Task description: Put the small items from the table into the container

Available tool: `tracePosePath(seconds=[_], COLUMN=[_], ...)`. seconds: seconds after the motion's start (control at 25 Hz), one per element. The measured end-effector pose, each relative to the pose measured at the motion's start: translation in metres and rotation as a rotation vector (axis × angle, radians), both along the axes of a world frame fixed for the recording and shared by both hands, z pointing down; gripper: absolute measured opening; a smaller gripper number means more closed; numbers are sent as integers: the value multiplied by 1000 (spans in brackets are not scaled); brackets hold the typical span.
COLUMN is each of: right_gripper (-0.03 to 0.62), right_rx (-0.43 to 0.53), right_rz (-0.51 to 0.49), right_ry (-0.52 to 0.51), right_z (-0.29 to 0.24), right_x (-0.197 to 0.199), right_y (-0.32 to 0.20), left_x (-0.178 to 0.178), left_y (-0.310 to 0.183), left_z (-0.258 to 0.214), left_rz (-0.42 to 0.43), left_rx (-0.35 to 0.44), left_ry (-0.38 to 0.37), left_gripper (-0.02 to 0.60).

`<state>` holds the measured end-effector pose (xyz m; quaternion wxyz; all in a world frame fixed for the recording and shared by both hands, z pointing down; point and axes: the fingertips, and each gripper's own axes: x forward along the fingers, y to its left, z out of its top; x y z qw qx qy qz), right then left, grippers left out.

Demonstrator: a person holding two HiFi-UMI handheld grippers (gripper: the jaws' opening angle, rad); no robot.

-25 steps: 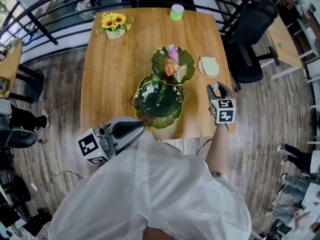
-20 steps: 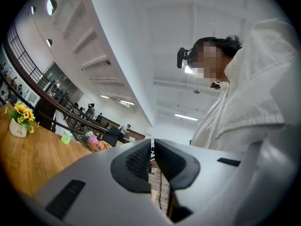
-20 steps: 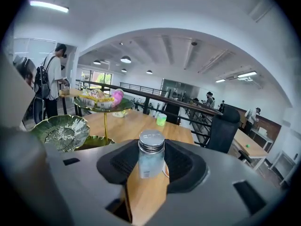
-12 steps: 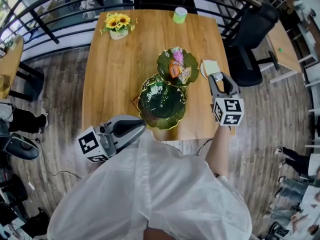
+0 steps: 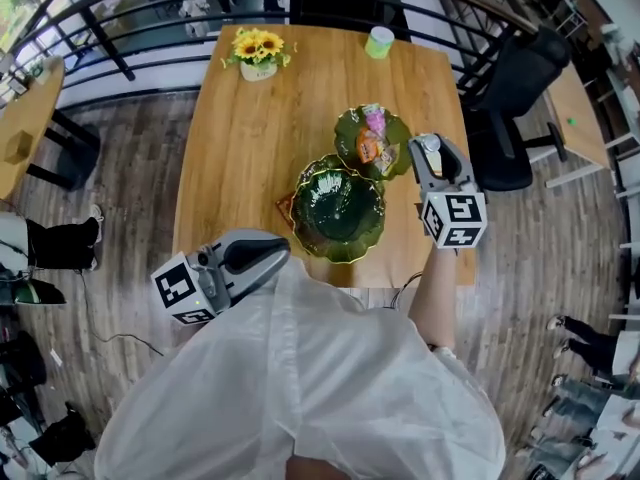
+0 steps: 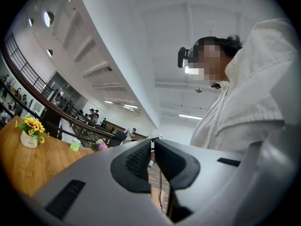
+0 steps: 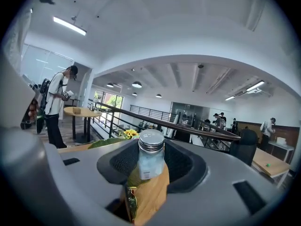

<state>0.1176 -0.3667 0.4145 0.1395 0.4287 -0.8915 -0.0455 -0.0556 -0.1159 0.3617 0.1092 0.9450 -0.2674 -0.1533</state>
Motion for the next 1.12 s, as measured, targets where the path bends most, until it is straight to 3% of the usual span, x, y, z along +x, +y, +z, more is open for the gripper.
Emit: tracePosePath(seconds=[0.32,0.76,1.12], right_gripper=[173,175,179], right_rx=[-16,19,27], right_rz=[-31,-73,-50], right_ry=[18,43,-108], right_z=[12,20,-10], right_x=[-26,-59,-42], right_y=[-6,-5,17], left_x=[-19,-27,-28], left_y=[14,31,38], left_z=[-3,-2,0], left_rz=[-71,-102,-68], left_rx=[-2,-23,-18], left_ry=[-13,-17,-7], left_gripper=[9,9,9])
